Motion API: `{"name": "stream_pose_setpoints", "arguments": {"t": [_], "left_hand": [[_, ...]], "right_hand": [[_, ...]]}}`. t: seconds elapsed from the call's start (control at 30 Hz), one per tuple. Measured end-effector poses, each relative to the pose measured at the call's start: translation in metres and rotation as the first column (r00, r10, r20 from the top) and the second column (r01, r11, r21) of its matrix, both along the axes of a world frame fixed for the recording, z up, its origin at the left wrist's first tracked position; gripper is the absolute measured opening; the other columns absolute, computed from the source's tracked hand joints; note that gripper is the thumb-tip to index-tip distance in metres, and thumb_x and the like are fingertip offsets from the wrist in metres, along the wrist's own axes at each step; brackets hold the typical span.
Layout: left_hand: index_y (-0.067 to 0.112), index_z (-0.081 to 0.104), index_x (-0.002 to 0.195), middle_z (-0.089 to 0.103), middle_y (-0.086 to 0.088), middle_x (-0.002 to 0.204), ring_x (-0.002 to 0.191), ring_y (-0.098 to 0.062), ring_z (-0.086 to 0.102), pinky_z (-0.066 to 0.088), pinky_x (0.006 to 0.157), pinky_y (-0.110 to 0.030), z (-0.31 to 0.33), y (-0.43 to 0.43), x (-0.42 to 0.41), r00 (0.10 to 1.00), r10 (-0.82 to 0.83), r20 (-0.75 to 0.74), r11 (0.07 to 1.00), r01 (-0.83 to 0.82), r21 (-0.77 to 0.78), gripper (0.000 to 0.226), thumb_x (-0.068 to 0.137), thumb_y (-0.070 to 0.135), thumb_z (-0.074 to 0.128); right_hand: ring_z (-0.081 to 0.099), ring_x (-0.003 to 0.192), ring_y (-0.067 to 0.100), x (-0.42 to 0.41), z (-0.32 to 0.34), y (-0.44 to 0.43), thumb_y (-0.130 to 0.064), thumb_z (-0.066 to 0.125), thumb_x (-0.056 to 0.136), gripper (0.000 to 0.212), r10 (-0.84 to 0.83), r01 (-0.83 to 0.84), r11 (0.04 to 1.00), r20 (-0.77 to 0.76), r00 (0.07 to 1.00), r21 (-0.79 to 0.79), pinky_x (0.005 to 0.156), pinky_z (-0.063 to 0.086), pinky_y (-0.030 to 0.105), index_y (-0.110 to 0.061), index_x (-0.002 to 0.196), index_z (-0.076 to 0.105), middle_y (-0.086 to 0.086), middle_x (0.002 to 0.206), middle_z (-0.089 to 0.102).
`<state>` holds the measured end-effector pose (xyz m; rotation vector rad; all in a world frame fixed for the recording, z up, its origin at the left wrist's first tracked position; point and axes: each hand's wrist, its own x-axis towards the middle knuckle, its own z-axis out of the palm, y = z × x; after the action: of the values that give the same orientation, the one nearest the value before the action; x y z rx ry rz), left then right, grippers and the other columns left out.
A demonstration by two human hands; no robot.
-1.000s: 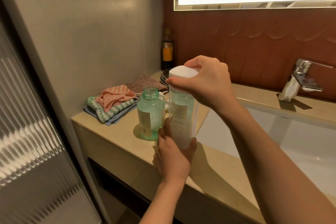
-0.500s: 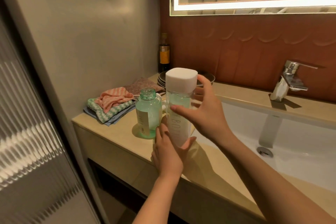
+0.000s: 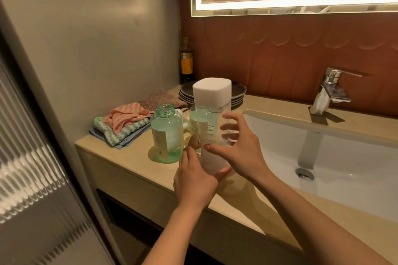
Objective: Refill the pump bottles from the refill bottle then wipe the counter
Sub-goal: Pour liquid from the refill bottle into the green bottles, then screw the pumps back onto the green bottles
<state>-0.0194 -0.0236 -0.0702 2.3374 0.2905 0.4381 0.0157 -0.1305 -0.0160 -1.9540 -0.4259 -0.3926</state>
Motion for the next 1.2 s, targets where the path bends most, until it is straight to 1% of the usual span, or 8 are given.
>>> {"name": "stream_pose_setpoints", "arguments": {"t": [0.07,0.17,0.3,0.43,0.67,0.77,1.0,1.2], "left_hand": [[0.02,0.018,0.146,0.029,0.005,0.152,0.139,-0.018,0.03,0.035,0.108,-0.043,-0.002,0.001,0.001,1.0,-0.018,0.001,1.0,0.018,0.009,0.106,0.065,0.073,0.064],[0.03,0.019,0.146,0.034,0.012,0.147,0.134,-0.012,0.035,0.037,0.106,-0.042,-0.005,0.001,0.005,0.998,-0.055,0.032,0.998,0.054,0.041,0.101,0.066,0.072,0.064],[0.034,0.028,0.141,0.044,0.015,0.136,0.125,-0.009,0.044,0.04,0.101,-0.039,-0.009,0.001,0.007,0.992,-0.086,0.094,0.995,0.08,0.066,0.079,0.075,0.068,0.057],[0.033,0.039,0.135,0.051,0.013,0.125,0.12,-0.009,0.047,0.041,0.098,-0.039,-0.009,0.001,0.01,0.991,-0.07,0.111,0.997,0.064,0.053,0.058,0.084,0.059,0.054],[0.032,0.046,0.131,0.054,0.014,0.118,0.113,-0.008,0.046,0.039,0.098,-0.033,-0.009,-0.001,0.011,0.995,-0.042,0.091,0.998,0.036,0.058,0.048,0.088,0.053,0.052],[0.032,0.048,0.129,0.054,0.016,0.116,0.11,-0.005,0.044,0.036,0.095,-0.027,-0.006,-0.002,0.01,0.994,-0.039,0.099,0.997,0.032,0.07,0.044,0.089,0.051,0.051],[0.032,0.054,0.122,0.055,0.019,0.114,0.109,-0.002,0.042,0.032,0.093,-0.022,-0.008,-0.003,0.012,0.994,-0.035,0.101,0.996,0.027,0.084,0.034,0.09,0.043,0.053],[0.031,0.056,0.12,0.054,0.019,0.115,0.112,-0.003,0.042,0.032,0.098,-0.024,-0.008,-0.003,0.012,0.994,-0.036,0.105,0.996,0.026,0.09,0.031,0.09,0.041,0.053]], "right_hand": [[0.056,0.094,0.008,0.004,0.003,-0.01,-0.03,0.085,0.059,0.075,-0.018,0.018,1.0,0.01,1.0,0.001,0.074,0.049,0.019,-0.03,0.122,0.044,-0.007,0.106,0.058],[0.056,0.093,0.005,0.015,0.01,-0.025,-0.03,0.085,0.06,0.072,-0.046,0.045,0.999,0.014,0.999,0.028,0.072,0.048,0.017,-0.034,0.118,0.043,-0.009,0.104,0.058],[0.056,0.094,0.012,0.04,0.017,-0.04,-0.031,0.083,0.065,0.067,-0.092,0.094,0.989,-0.023,0.996,0.111,0.071,0.046,0.019,-0.035,0.117,0.041,-0.007,0.107,0.055],[0.055,0.1,0.017,0.073,0.019,-0.04,-0.033,0.081,0.067,0.075,-0.137,0.145,0.975,-0.062,0.989,0.168,0.072,0.048,0.02,-0.026,0.129,0.04,-0.002,0.116,0.053],[0.055,0.101,0.014,0.125,0.001,-0.019,-0.037,0.083,0.064,0.079,-0.213,0.218,0.971,-0.059,0.975,0.1,0.085,0.053,0.034,-0.022,0.13,0.042,0.002,0.123,0.056],[0.055,0.105,0.014,0.142,-0.006,-0.009,-0.038,0.083,0.063,0.08,-0.233,0.235,0.968,-0.04,0.972,0.083,0.087,0.053,0.036,-0.024,0.13,0.042,0.001,0.124,0.057],[0.056,0.107,0.02,0.164,-0.01,0.005,-0.035,0.082,0.066,0.08,-0.226,0.228,0.973,-0.045,0.973,0.038,0.09,0.051,0.039,-0.024,0.132,0.038,0.003,0.124,0.058],[0.055,0.112,0.024,0.172,-0.007,0.014,-0.034,0.08,0.069,0.081,-0.228,0.229,0.973,-0.094,0.969,0.007,0.093,0.049,0.043,-0.024,0.135,0.033,0.006,0.128,0.056]]}}
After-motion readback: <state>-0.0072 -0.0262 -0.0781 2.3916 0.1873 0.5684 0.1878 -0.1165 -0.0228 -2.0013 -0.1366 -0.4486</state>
